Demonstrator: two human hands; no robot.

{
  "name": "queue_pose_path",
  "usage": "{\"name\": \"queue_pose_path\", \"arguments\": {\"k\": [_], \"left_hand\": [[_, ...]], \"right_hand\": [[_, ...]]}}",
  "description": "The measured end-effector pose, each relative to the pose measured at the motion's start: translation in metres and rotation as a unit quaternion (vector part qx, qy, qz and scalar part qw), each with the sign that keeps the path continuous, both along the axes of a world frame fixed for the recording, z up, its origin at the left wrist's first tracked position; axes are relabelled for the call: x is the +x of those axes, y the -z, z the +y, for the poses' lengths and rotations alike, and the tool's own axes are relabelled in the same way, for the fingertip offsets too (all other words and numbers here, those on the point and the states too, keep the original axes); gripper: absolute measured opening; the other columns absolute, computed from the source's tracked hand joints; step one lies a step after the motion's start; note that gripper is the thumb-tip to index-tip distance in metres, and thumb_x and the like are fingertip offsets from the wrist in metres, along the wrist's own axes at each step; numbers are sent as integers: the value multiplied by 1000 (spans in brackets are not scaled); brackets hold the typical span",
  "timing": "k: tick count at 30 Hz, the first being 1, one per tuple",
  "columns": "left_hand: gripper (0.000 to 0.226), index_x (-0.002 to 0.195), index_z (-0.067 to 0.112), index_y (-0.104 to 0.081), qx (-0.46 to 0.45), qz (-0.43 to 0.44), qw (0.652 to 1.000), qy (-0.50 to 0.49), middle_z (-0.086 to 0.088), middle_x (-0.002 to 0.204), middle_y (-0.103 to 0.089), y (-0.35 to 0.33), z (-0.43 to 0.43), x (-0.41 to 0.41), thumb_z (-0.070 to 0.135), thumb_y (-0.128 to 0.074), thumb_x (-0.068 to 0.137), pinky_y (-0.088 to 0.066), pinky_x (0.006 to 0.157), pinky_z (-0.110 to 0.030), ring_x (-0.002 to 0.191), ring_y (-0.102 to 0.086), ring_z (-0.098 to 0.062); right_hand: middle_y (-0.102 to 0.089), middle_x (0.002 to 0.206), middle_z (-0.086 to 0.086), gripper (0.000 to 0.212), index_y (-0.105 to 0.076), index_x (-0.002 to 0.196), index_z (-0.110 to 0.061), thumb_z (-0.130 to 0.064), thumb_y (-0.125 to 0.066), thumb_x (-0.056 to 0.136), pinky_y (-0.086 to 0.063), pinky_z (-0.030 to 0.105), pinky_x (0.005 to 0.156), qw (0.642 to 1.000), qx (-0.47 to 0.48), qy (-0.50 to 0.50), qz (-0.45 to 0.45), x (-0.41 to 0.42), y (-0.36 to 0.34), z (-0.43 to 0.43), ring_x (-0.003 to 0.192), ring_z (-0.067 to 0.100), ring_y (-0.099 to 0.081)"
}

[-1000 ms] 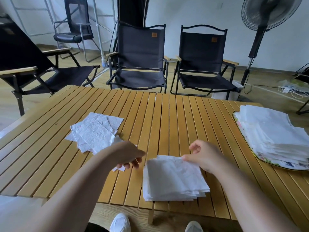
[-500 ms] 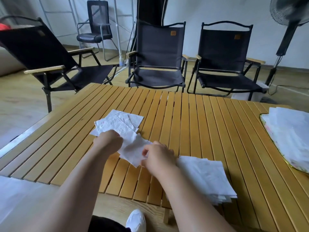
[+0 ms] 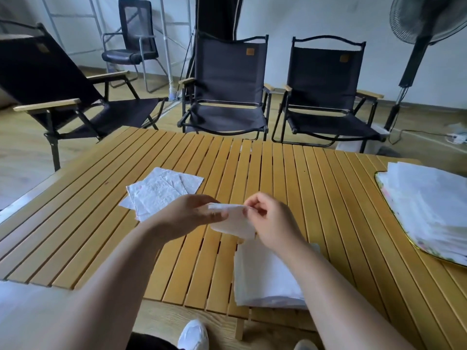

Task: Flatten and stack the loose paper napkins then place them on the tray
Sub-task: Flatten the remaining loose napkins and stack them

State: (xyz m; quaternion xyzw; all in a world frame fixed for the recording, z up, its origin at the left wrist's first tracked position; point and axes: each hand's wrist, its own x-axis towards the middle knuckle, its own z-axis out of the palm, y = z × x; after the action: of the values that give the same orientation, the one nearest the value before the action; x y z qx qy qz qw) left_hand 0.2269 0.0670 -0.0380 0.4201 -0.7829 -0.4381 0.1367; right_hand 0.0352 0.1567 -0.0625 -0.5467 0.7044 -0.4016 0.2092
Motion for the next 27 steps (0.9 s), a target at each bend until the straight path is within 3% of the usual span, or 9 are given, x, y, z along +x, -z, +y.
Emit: {"name": "queue_pose_path", "arguments": {"k": [3,6,9,11,15,18,21,25,27], "left_hand": [[56,104,11,-73,-18,21,999,-28,-14,92,-72,1,1,-8,58,-69,74,-56,79,-48,79,-66,-21],[56,98,0,-71,37,89,995,-33,-20,87,-71,1,4,-20,51,-73,75,-57,78,-47,76,-65,-37],[44,90,-3,-67,110,134,985,-8,-10,73,-56,-1,14,-35,39,-79,82,-48,60,-29,65,-53,-20],[31,86,6,-68,138,118,983,6,-4,66,-52,-6,24,-42,36,-75,84,-41,52,-21,57,-46,-15],[22,83,10,-67,214,90,970,74,-3,60,-49,-10,44,-54,30,-70,91,-29,46,-22,49,-40,-13],[20,85,10,-69,226,21,969,93,2,58,-58,-7,54,-62,28,-68,94,-29,49,-23,49,-46,-11],[18,90,8,-70,216,-61,971,87,2,62,-66,0,58,-67,21,-62,98,-31,49,-22,49,-50,-10],[25,100,5,-70,191,-141,968,80,-3,69,-69,5,58,-68,23,-53,101,-37,47,-20,50,-53,-11],[26,100,4,-69,197,-146,966,80,-4,72,-70,6,57,-67,24,-53,101,-37,47,-19,50,-53,-11]], "right_hand": [[-73,87,-6,17,-64,105,-27,-17,-70,93,-46,17,64,996,-9,-8,-86,-23,-4,11,72,5,-60],[-75,94,1,46,-58,124,-28,-15,-77,85,-54,27,69,988,18,-66,-142,-39,-12,25,74,14,-64],[-78,94,2,29,-65,117,-23,-17,-74,90,-58,38,74,986,22,-55,-158,-48,-21,40,82,22,-74],[-78,85,1,7,-72,101,-17,-18,-69,95,-54,34,67,984,15,-9,-178,-55,-28,47,72,18,-71],[-66,77,13,16,-73,84,-12,-23,-70,93,-47,32,60,977,91,30,-192,-78,-28,62,67,25,-59],[-72,82,15,22,-71,93,-12,-33,-74,90,-46,34,60,970,195,8,-143,-84,-25,74,69,29,-62],[-74,82,6,37,-63,110,-22,-32,-83,81,-43,25,51,955,274,-7,-112,-85,-27,81,62,15,-61],[-72,72,3,47,-56,114,-23,-17,-85,77,-44,25,52,946,316,-16,-67,-91,-29,82,56,9,-62],[-75,82,4,52,-53,115,-25,-19,-87,76,-46,28,55,944,324,-30,-57,-92,-31,83,62,11,-66]]}}
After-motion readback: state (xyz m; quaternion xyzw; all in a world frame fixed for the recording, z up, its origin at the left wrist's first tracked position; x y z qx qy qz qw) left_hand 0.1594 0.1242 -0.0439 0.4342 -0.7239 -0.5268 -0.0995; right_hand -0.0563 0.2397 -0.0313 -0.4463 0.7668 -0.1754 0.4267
